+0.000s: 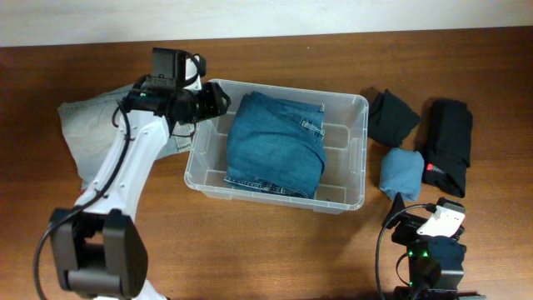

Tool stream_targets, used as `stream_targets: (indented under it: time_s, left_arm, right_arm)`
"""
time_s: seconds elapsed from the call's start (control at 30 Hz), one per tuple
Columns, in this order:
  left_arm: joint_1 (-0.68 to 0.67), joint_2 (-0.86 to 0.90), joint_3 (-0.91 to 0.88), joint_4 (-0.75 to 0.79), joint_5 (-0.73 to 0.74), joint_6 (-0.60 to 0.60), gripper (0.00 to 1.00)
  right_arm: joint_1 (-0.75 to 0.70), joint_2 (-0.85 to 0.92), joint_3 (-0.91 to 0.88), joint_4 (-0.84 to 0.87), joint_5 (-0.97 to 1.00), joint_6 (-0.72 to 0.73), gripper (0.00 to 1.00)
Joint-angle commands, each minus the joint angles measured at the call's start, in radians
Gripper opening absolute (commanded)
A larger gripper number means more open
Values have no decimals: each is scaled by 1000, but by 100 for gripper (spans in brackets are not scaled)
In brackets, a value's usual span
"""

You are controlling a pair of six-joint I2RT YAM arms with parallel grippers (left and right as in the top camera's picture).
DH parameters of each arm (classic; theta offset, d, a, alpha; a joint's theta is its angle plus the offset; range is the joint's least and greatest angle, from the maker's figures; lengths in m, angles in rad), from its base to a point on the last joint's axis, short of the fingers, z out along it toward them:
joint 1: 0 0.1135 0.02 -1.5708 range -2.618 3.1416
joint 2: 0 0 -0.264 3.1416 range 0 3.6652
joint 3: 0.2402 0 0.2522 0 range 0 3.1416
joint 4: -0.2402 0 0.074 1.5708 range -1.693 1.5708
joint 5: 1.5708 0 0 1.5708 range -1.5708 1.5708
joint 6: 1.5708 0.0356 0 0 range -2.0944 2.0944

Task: Pack container
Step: 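Lower the jeans into the box and open the left gripper, then press the jeans flat and withdraw the left gripper leftward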

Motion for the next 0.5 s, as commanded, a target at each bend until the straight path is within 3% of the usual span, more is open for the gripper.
stream_targets:
  time_s: [0.0, 0.07, 0.2, 0.33, 0.47]
  left_arm:
    - [-79, -55, 24, 0, 27, 275, 44]
    - [-132, -47, 24, 0, -31, 417, 42]
    - [-225, -8, 24, 39, -272, 510, 42]
    - [-274, 77, 24, 122, -293, 635, 46]
    - [-276, 172, 24, 158, -293, 645, 45]
  right_arm:
    - [3, -5, -7, -1, 2, 8, 98]
    - [3, -5, -7, -1, 2, 8, 98]
    - [3, -5, -7, -1, 2, 8, 98]
    - [3, -5, -7, -1, 2, 8, 98]
    - [3, -5, -7, -1, 2, 8, 98]
